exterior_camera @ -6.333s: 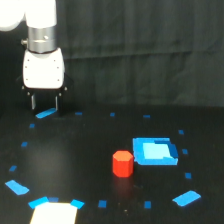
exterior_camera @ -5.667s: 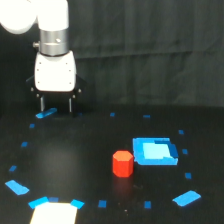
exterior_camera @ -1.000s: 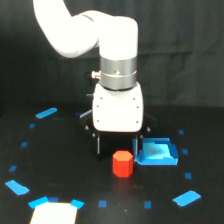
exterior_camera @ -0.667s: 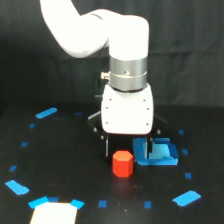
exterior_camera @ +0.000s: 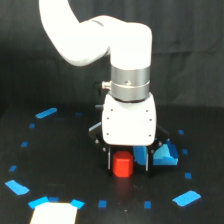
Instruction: Pick up the red object from the table
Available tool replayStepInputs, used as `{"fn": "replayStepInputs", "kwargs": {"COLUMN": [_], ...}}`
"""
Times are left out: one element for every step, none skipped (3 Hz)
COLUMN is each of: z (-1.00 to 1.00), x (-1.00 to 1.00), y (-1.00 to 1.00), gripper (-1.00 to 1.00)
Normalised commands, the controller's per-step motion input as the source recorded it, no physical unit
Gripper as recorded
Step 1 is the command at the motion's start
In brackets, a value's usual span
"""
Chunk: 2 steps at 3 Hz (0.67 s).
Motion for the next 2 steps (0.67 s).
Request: {"fn": "replayStepInputs", "kwargs": {"z": [0.01,0.28], "x": [0.08,0.19], "y": [-0.32,-0.03], "gripper": [-1.00,-1.00]}}
